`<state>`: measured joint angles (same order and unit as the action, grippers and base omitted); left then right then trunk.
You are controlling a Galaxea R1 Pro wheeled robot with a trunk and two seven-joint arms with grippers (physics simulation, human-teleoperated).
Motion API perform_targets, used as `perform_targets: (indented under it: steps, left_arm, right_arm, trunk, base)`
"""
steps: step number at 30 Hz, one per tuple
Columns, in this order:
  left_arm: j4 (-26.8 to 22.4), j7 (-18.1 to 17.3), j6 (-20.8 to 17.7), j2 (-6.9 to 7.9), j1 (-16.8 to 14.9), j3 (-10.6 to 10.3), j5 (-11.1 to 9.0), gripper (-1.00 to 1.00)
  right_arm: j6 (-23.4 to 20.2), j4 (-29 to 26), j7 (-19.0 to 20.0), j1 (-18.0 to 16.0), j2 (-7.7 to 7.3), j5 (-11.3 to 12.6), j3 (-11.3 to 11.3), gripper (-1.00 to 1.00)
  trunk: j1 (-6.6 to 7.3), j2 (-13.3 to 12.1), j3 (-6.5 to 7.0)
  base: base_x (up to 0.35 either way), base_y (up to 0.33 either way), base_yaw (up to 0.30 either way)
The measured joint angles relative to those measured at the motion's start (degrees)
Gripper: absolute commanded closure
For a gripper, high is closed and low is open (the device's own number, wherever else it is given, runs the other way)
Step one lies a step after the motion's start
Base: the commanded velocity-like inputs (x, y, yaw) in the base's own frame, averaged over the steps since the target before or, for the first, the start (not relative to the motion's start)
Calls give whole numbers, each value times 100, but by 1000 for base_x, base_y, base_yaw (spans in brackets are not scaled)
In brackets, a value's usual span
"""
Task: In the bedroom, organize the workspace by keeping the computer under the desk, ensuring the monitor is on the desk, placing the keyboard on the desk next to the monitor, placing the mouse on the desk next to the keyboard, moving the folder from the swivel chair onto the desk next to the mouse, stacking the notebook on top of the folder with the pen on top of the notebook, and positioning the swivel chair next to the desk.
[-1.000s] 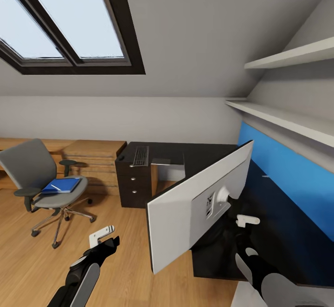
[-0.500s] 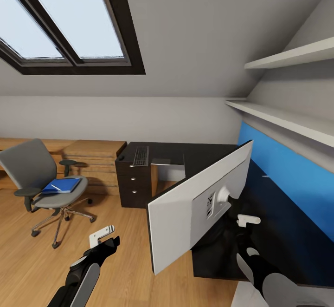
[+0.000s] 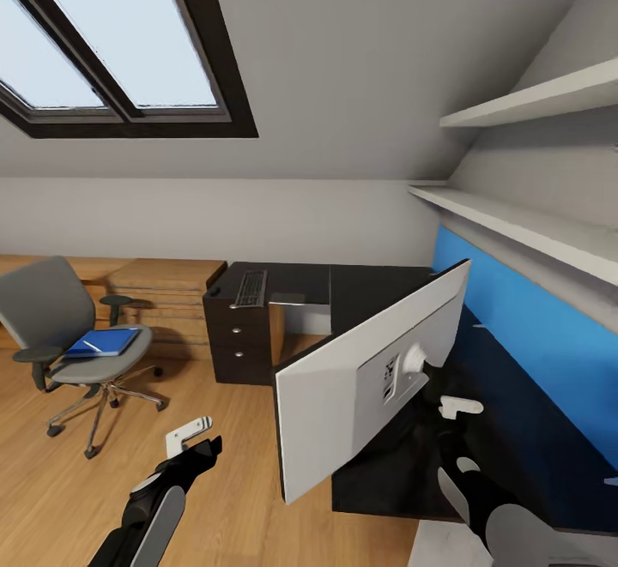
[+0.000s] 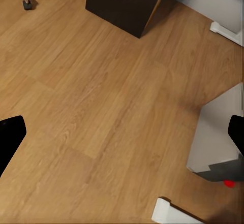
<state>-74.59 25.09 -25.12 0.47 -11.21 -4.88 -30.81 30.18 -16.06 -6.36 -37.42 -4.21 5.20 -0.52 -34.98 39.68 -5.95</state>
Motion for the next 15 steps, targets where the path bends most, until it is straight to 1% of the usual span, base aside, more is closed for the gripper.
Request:
perform_targets:
  steps: [10, 12, 15]
  left_arm:
    - [0, 0, 0, 0, 0, 0, 0, -100]
    - [-1, -7, 0, 0, 0, 0, 0, -100]
    - [-1, -5, -1, 0, 0, -4, -3, -100]
  right_arm:
    - [3, -1, 16, 0, -4, -2, -6, 100]
    - [3, 1, 29, 0, -9, 1, -18, 100]
    - [-16, -1, 30, -1, -4, 20, 26, 100]
  trunk:
    - [0, 0, 0]
    - [0, 0, 0]
    - [1, 1, 0]
  base:
    - [0, -306, 0]
    - [9, -261, 0]
    - [84, -204, 0]
